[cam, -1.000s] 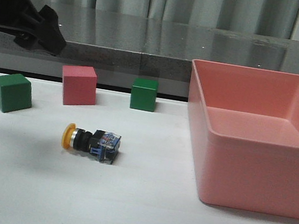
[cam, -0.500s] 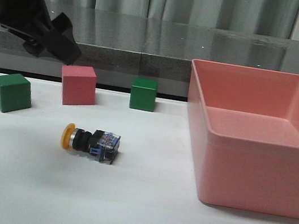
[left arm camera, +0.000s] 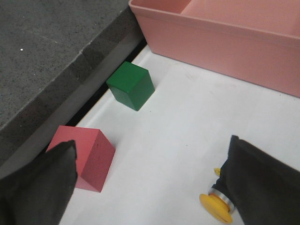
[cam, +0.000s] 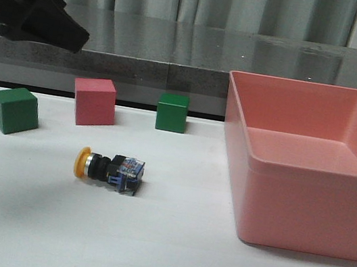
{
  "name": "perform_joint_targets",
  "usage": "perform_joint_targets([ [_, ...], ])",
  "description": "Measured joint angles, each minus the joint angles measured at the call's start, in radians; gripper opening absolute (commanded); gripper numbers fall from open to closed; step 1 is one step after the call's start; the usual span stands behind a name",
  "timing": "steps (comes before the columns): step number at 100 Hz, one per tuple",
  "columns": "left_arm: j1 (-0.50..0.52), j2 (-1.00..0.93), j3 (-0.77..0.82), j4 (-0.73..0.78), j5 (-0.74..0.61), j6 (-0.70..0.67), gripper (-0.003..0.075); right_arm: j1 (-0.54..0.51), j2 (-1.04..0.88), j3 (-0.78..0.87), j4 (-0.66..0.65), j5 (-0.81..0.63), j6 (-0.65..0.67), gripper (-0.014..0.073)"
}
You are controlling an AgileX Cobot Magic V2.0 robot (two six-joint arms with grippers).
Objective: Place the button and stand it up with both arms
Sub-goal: 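Move the left gripper down toward the button lying on its side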
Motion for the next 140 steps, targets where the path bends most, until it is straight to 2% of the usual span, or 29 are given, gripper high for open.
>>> perform_joint_targets([
  [14,0.029,0.080,0.036,-0.099,0.150,0.189,0.0618,0.000,0.000,0.000,0.000,0.001,0.000,-0.0076],
  [53,0.070,0.374,0.047,-0.124,0.447,0.528,0.0618,0.000,0.000,0.000,0.000,0.001,0.000,-0.0076],
  [79,0.115,0.489,0.018,-0.125,0.458,0.553,0.0618,0.000,0.000,0.000,0.000,0.001,0.000,-0.0076],
  [109,0.115,0.588,-0.084,-0.098,0.461,0.557,0.0618,0.000,0.000,0.000,0.000,0.001,0.002,-0.0076],
  [140,0.100,0.623,-0.111,-0.083,0.463,0.559,0.0618,0.000,0.000,0.000,0.000,0.001,0.002,-0.0076],
])
